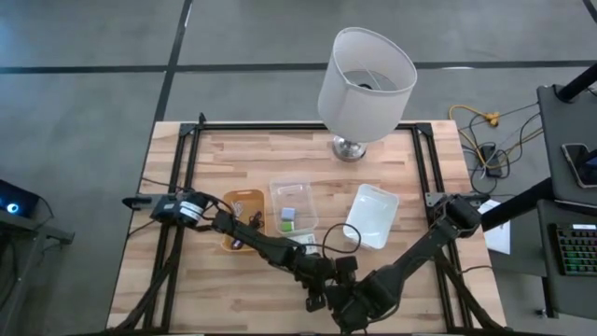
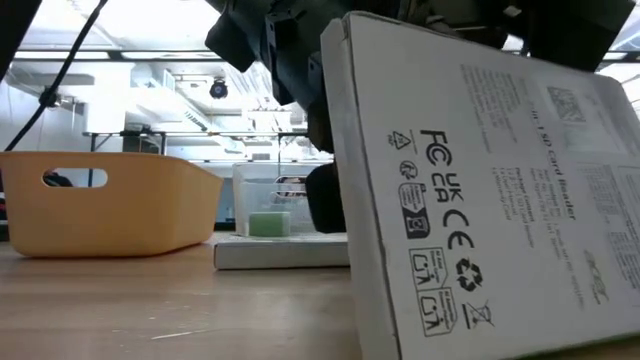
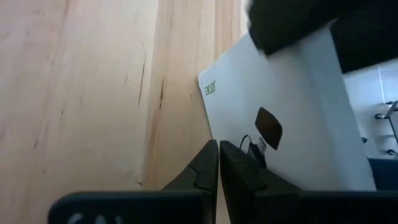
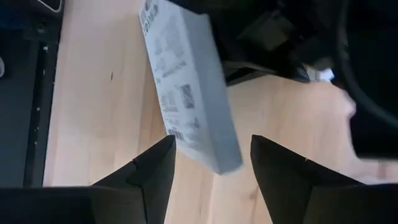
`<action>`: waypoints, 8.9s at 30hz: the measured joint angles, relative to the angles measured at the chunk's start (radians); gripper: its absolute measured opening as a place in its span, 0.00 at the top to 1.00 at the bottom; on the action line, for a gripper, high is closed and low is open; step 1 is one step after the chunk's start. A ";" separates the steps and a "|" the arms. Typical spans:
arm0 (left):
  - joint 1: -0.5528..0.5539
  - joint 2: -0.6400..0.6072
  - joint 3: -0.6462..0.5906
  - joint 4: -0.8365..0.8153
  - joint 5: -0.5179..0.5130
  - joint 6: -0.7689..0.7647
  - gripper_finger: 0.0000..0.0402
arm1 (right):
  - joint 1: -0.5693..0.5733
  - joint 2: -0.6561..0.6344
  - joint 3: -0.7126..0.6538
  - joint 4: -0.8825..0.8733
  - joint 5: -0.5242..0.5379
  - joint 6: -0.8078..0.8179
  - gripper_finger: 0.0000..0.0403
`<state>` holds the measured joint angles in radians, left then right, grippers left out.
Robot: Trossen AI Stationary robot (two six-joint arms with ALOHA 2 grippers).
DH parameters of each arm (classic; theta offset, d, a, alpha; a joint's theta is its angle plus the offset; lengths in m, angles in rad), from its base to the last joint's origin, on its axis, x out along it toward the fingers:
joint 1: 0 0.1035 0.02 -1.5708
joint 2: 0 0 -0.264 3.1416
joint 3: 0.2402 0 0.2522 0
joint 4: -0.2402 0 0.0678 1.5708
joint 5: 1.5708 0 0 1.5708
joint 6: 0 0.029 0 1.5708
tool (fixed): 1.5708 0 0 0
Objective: Pick and place items into bin
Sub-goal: Put the bottom card reader box into the white bin, then put the card reader box into the white bin
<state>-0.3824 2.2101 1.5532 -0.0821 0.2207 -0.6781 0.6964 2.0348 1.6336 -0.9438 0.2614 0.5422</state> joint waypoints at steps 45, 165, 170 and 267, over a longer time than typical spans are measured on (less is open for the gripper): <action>0.003 -0.198 -0.013 -0.169 -0.356 0.143 1.00 | 0.187 -0.007 0.283 -0.624 0.009 0.729 0.92; -0.130 -0.941 -0.771 -0.432 -0.686 -0.486 1.00 | -0.073 0.026 -0.042 0.151 -0.075 0.345 0.98; -0.130 -0.935 -0.770 -0.276 -0.681 -0.445 1.00 | -0.049 -0.039 -0.041 0.047 0.080 0.461 0.98; -0.179 -0.167 -0.238 -0.144 -0.706 -0.522 1.00 | -0.347 0.020 -0.256 0.221 -0.073 -0.120 0.98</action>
<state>-0.5615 2.0430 1.3153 -0.2256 -0.4852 -1.1999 0.3495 2.0552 1.3776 -0.7224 0.1886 0.4225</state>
